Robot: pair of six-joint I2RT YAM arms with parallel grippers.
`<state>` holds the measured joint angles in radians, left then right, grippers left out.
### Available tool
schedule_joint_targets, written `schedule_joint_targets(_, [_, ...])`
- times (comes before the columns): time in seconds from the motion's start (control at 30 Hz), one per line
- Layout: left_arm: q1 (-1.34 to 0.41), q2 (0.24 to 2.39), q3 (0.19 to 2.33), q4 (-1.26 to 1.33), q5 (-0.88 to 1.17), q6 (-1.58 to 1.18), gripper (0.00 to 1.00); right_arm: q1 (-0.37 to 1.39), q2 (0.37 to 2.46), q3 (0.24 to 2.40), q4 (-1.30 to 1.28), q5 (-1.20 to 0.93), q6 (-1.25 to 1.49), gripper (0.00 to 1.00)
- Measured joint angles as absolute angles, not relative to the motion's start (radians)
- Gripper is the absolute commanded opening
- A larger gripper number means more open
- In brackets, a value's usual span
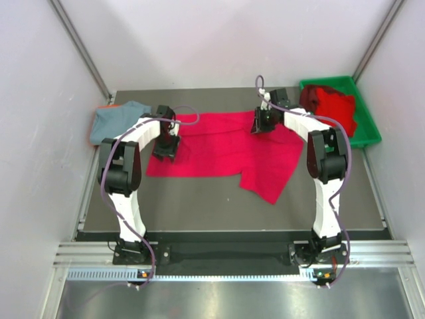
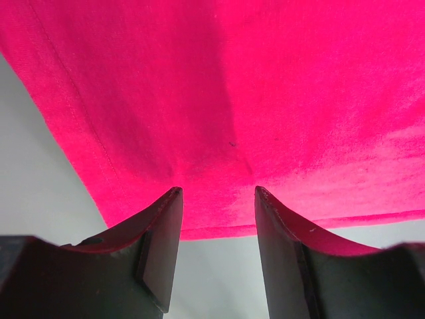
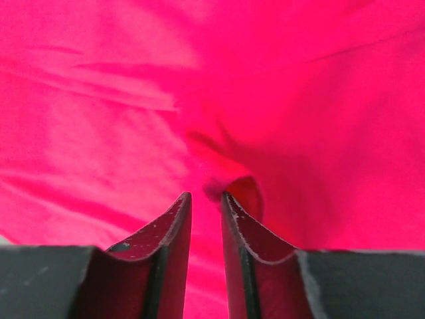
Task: Fold and stack the t-shirts
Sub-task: Fold the tshirt
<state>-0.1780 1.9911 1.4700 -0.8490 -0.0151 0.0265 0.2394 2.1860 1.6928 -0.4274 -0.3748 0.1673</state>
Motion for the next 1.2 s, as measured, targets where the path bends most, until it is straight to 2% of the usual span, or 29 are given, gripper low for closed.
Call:
schedule_joint_targets(0.3, [-0.178, 2.004, 1.486, -0.848, 0.003, 0.024, 0.52, 0.288, 2.169, 1.682, -0.428, -0.365, 0.176, 0.27])
schedule_joint_targets(0.7, [-0.178, 2.006, 1.495, -0.849, 0.004, 0.024, 0.52, 0.245, 2.167, 1.736, -0.43, -0.318, 0.164, 0.26])
schedule_joint_targets(1.2, [-0.178, 2.043, 1.531, -0.85, 0.002, 0.025, 0.53, 0.241, 2.125, 1.687, -0.432, -0.294, 0.104, 0.27])
